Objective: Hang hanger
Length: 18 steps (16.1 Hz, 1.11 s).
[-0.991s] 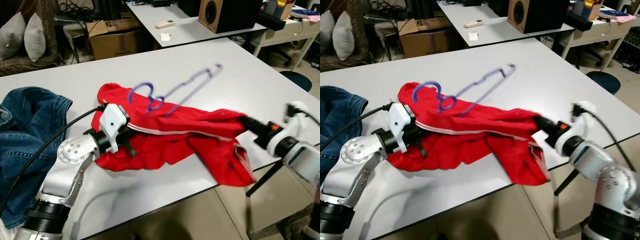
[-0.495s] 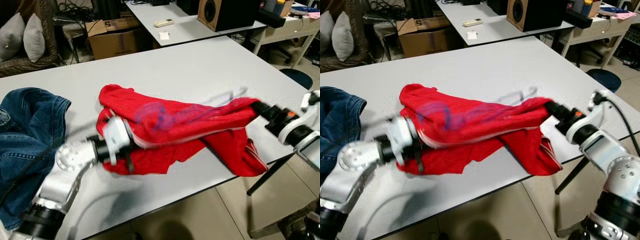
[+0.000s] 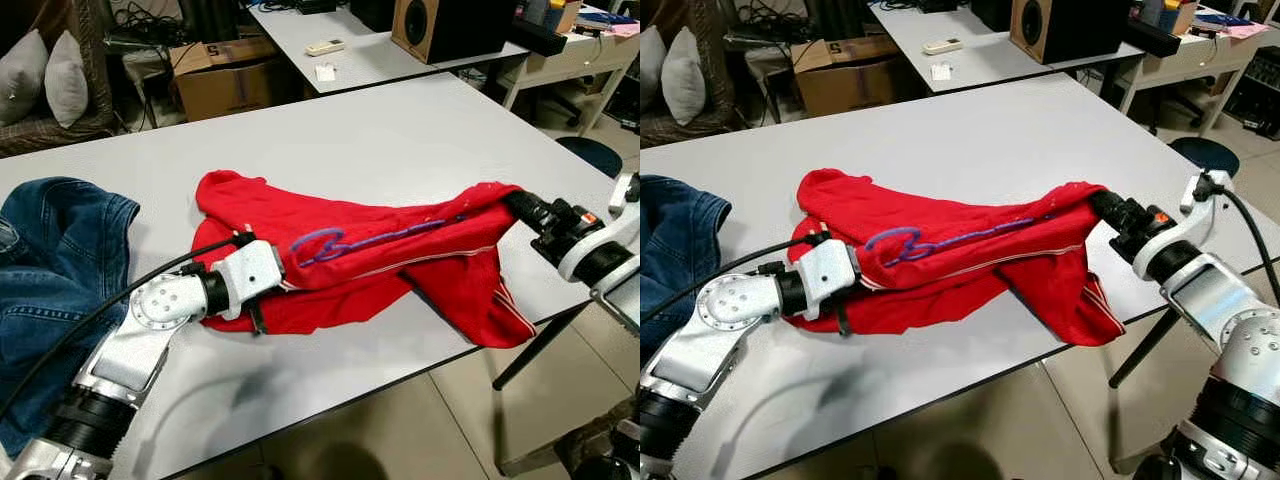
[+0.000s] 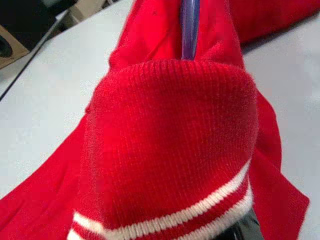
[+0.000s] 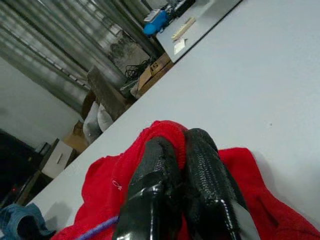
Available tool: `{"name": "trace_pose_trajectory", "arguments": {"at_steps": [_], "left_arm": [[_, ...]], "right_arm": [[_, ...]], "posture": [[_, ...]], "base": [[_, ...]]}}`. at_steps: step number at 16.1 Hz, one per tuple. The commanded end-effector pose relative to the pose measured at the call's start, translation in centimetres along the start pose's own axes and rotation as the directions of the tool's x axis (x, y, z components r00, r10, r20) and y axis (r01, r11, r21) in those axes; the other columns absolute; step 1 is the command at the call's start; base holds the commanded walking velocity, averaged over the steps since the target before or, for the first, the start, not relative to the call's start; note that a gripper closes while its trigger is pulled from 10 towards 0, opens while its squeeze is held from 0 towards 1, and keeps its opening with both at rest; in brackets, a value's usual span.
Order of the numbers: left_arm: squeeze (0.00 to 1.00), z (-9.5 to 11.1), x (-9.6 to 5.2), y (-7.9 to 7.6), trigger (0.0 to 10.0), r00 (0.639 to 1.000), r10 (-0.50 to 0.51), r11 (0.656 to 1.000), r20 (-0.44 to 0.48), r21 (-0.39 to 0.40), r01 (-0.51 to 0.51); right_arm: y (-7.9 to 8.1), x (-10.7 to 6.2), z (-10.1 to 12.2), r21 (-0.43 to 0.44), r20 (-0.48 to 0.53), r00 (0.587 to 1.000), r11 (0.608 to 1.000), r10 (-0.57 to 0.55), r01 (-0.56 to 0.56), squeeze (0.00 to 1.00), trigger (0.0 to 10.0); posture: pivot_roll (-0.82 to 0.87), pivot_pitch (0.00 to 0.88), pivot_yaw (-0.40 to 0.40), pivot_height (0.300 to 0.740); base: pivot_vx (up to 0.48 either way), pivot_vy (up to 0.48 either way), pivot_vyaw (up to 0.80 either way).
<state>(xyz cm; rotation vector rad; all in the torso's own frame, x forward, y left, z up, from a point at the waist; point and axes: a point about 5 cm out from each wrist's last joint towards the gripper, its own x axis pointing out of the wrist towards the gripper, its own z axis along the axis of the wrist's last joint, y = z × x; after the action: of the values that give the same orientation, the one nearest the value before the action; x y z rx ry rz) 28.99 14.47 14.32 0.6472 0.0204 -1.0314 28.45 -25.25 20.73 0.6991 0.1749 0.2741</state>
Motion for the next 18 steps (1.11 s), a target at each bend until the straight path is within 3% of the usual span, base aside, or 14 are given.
{"name": "trace_pose_trajectory", "arguments": {"at_steps": [1, 2, 6, 9, 10, 12, 14, 15, 18], "left_arm": [[0.00, -2.3, -0.8, -0.3, 0.0, 0.987, -0.054, 0.999, -0.154, -0.007, 0.053], [0.00, -2.1, -0.6, -0.8, 0.0, 0.977, -0.114, 0.992, -0.182, 0.024, 0.120], [0.00, -1.7, 1.0, -1.1, 0.0, 0.965, -0.162, 0.981, -0.204, 0.072, 0.180], [0.00, -0.5, 1.5, -1.1, 0.0, 0.967, -0.200, 0.959, -0.156, 0.170, 0.226], [0.00, -0.3, 1.6, -0.9, 0.0, 0.972, -0.188, 0.962, -0.144, 0.172, 0.212], [0.00, -0.7, 1.7, -0.2, 0.0, 0.976, -0.141, 0.974, -0.165, 0.153, 0.166], [0.00, -1.8, 1.1, 1.4, 0.0, 0.981, -0.023, 0.994, -0.192, 0.099, 0.043], [0.00, -1.9, 0.9, 1.6, 0.0, 0.981, -0.016, 0.994, -0.191, 0.106, 0.037], [0.00, -0.2, 1.6, 0.7, 0.0, 0.996, -0.071, 0.987, -0.059, 0.138, 0.079]], "right_arm": [[0.6, -1.0, 2.3, -0.058, 0.091, 0.996, 0.998, -0.002, 0.008, 0.00, 0.0], [1.0, -0.8, 2.4, -0.069, 0.086, 0.996, 0.998, 0.012, -0.006, 0.00, 0.0], [3.1, 0.1, 2.7, -0.060, 0.064, 0.993, 0.993, 0.103, -0.100, 0.00, 0.0], [3.9, 2.0, 2.5, -0.015, 0.034, 0.991, 0.991, 0.132, -0.131, 0.00, 0.0], [4.3, 3.4, 2.6, 0.032, 0.020, 0.988, 0.988, 0.150, -0.151, 0.00, 0.0], [5.0, 4.2, 3.0, 0.087, 0.028, 0.980, 0.976, 0.199, -0.200, 0.00, 0.0], [6.2, 4.2, 3.1, 0.044, -0.001, 0.948, 0.947, 0.319, -0.319, 0.00, 0.0], [6.6, 4.1, 3.3, 0.072, 0.007, 0.927, 0.925, 0.374, -0.374, 0.00, 0.0], [6.1, 5.2, 3.5, 0.102, 0.004, 0.940, 0.935, 0.341, -0.340, 0.00, 0.0]], "posture": [[-0.09, 0.087, 0.053, 0.740], [-0.09, 0.085, 0.053, 0.740], [-0.09, 0.076, 0.053, 0.740], [-0.09, 0.064, 0.063, 0.740], [-0.08, 0.055, 0.059, 0.740], [-0.07, 0.048, 0.046, 0.740], [-0.05, 0.035, 0.021, 0.740], [-0.05, 0.032, 0.019, 0.740], [-0.05, 0.026, 0.016, 0.740]], "base": [[0.000, 0.000, 0.00], [0.000, 0.000, 0.00], [0.000, 0.000, 0.00], [0.000, 0.000, 0.00], [0.000, 0.000, 0.00], [0.000, 0.000, 0.00], [0.000, 0.000, 0.00], [0.000, 0.000, 0.00], [0.000, 0.000, 0.00]]}}
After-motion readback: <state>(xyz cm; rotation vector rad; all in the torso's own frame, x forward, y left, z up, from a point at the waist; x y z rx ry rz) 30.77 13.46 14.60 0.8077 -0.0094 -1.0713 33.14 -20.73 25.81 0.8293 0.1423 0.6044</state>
